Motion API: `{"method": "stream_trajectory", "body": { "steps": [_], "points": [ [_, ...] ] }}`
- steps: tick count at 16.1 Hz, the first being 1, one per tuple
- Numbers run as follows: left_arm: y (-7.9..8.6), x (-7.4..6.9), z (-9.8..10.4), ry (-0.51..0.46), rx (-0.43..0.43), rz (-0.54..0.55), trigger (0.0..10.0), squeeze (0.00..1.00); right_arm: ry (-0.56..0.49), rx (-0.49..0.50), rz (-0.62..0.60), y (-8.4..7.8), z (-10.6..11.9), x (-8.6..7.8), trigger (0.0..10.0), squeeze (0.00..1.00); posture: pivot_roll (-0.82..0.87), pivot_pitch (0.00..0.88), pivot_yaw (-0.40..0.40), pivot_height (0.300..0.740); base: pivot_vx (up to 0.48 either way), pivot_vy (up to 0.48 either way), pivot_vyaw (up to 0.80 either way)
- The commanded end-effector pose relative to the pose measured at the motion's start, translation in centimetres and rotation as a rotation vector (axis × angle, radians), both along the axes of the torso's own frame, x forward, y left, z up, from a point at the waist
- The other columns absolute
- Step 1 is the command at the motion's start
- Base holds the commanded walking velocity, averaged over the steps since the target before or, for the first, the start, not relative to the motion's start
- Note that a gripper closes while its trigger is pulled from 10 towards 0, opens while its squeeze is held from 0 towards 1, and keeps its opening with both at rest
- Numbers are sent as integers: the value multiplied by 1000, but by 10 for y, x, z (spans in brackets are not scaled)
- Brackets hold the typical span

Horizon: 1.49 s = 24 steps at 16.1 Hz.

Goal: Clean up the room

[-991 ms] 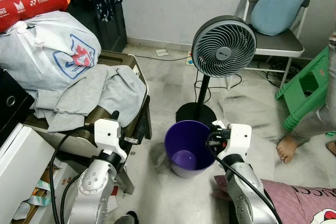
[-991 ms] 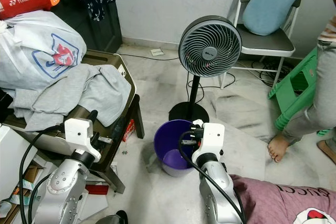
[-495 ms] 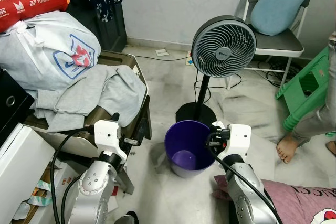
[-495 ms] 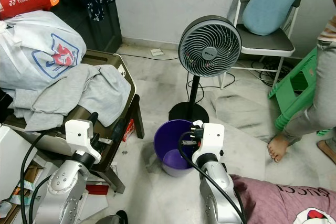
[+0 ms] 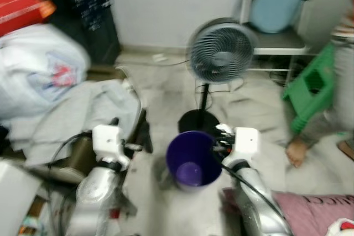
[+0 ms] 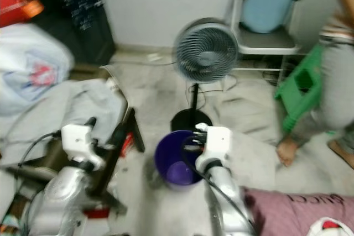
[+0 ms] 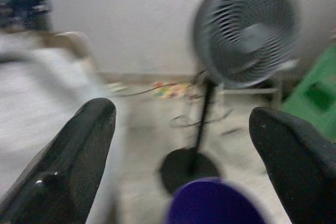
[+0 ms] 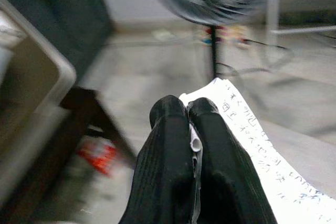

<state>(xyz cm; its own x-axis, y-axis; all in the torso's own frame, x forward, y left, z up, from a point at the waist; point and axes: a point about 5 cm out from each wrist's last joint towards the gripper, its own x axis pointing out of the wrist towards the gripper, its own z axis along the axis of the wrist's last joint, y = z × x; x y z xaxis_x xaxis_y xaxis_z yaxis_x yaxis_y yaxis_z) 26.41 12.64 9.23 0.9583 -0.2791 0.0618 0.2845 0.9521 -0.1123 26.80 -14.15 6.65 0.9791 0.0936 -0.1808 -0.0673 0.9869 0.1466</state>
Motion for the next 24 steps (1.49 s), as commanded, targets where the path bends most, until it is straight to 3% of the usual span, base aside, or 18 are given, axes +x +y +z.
{"method": "stream_trajectory", "body": {
  "steps": [1, 8, 13, 19, 24],
  "points": [
    [12, -1, -3, 14, 25, 27, 10000, 0, -23, 21, 18, 10, 6, 3, 10000, 0, 8, 140, -9, 740, 240, 0, 0],
    [13, 0, -3, 14, 28, 39, 10000, 0, -27, 14, 37, 11, 7, 5, 10000, 0, 9, 138, -10, 740, 0, 0, 0],
    [12, 1, -4, 17, 31, 39, 10000, 0, -24, 7, 35, 11, 6, 5, 10000, 0, 7, 135, -10, 740, 0, 0, 659],
    [10, 0, -4, 16, 35, 27, 10000, 0, -16, 7, 37, 11, 4, 6, 10000, 0, 8, 132, -13, 740, 0, 0, 0],
    [10, 1, -5, 17, 34, 22, 10000, 0, -14, 10, 35, 11, 4, 7, 10000, 0, 7, 130, -10, 740, 254, 0, 0]
  ]
}}
